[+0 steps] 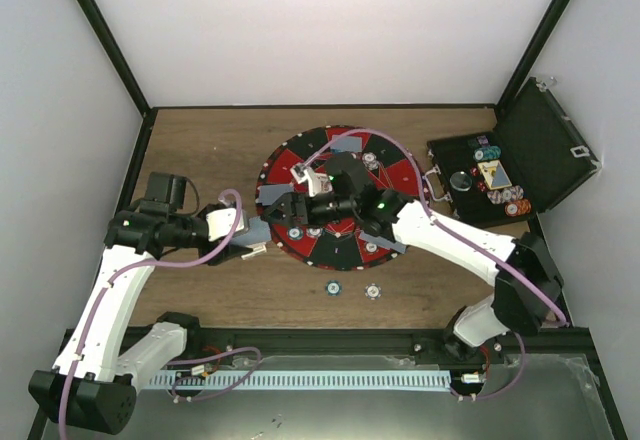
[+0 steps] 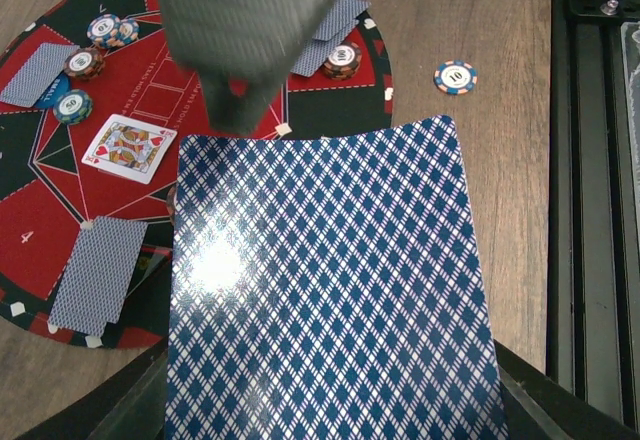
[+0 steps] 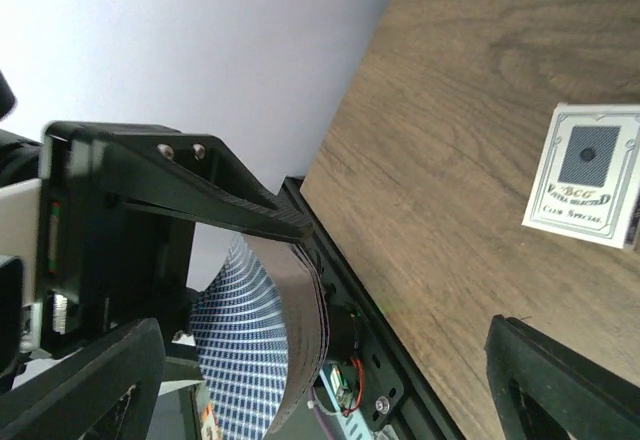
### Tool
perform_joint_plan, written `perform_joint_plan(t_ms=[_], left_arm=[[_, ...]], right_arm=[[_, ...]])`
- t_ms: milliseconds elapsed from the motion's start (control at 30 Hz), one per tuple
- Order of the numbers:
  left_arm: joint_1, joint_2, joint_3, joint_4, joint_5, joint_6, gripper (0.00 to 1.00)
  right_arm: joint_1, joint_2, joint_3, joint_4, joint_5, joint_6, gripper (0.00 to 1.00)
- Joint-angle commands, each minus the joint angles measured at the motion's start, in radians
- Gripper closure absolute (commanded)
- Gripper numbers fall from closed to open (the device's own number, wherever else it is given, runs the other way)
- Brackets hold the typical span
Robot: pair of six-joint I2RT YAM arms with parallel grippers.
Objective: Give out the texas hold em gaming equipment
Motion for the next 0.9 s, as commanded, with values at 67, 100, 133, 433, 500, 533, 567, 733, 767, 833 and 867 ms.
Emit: perform_joint_plan(t_ms=[67, 100, 133, 433, 500, 533, 567, 733, 767, 833, 867], left_arm=[[0.000, -0.003, -0.006, 0.022, 0.040, 0.002, 0.90], [0.002, -0.003, -0.006, 0.022, 0.041, 0.002, 0.90], [0.001, -0.003, -0.005, 0.023, 0.040, 0.004, 0.89], [0.000, -0.006, -0.008, 0.022, 0.043, 0.003, 0.89], [0.000, -0.005, -0.008, 0.021, 0.044, 0.004, 0.89], [0.000, -0.005, -0.008, 0.022, 0.044, 0.004, 0.89], [0.000, -0.004, -0.009, 0.022, 0.044, 0.006, 0.89], [0.000, -0.006, -0.005, 0.020, 0.041, 0.008, 0.90], [0.000, -0.006, -0.004, 0.020, 0.042, 0.008, 0.89], [0.000, -0.006, -0.002, 0.021, 0.042, 0.008, 0.89], [0.000, -0.006, -0.001, 0.020, 0.043, 0.009, 0.89]], right_arm=[[0.060, 0.087, 0.057, 0.073, -0.026, 0.065, 0.11], [0.065, 0.098, 0.065, 0.077, -0.026, 0.070, 0.12], [0.069, 0.110, 0.068, 0.084, -0.029, 0.076, 0.12], [0.086, 0.198, 0.091, 0.169, -0.072, 0.167, 0.15], [0.086, 0.207, 0.099, 0.176, -0.069, 0.175, 0.16], [0.085, 0.208, 0.102, 0.176, -0.064, 0.177, 0.16], [0.086, 0.209, 0.103, 0.176, -0.061, 0.181, 0.17], [0.083, 0.211, 0.095, 0.150, -0.042, 0.178, 0.21], [0.080, 0.211, 0.091, 0.142, -0.039, 0.174, 0.22], [0.076, 0.205, 0.076, 0.135, -0.038, 0.167, 0.23], [0.074, 0.201, 0.064, 0.133, -0.037, 0.165, 0.24]])
